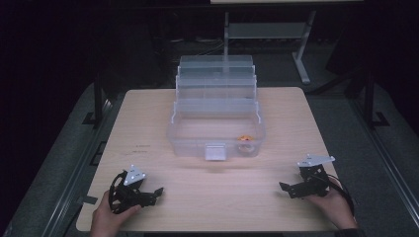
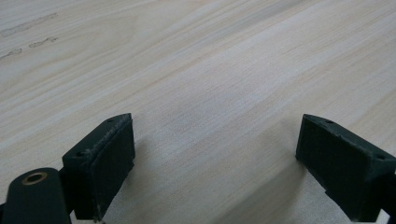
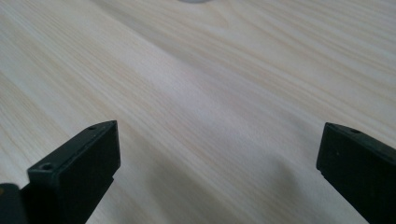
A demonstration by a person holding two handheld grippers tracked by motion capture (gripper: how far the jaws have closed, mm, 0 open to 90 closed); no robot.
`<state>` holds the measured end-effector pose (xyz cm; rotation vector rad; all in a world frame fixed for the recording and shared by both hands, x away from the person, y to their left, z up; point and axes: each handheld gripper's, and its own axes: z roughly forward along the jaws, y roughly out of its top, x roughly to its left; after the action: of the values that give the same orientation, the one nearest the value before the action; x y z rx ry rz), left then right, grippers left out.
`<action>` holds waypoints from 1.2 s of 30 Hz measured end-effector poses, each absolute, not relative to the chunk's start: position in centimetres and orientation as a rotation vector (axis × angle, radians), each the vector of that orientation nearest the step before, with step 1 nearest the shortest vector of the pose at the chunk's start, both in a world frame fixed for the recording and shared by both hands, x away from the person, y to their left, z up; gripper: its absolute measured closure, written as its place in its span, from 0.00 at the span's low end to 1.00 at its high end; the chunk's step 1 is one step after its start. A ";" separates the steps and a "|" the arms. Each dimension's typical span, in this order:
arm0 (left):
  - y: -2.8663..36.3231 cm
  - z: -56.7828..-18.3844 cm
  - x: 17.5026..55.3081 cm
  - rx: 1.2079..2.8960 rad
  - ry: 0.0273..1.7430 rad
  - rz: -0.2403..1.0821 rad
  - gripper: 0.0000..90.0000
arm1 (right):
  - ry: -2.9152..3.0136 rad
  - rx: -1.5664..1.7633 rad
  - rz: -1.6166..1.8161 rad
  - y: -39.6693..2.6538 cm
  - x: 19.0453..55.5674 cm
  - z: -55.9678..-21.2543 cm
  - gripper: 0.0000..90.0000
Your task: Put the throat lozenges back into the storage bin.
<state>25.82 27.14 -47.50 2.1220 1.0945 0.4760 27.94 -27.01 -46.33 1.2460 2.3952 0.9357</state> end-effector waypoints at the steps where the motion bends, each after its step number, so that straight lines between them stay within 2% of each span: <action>1: 27.1 -47.5 25.8 2.123 1.095 0.476 0.12 | 2.389 1.255 0.939 -27.2 27.7 -46.5 0.00; 13: 27.1 -47.5 25.8 2.122 1.095 0.477 0.12 | 2.362 1.260 0.951 -28.4 27.1 -48.0 0.00; 36: 27.1 -47.5 25.8 2.122 1.095 0.477 0.12 | 2.334 1.241 0.969 -28.6 26.9 -48.4 0.00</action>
<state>25.80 27.14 -47.50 2.1223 1.0950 0.4766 26.92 -28.60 -48.36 1.2411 2.3339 0.9689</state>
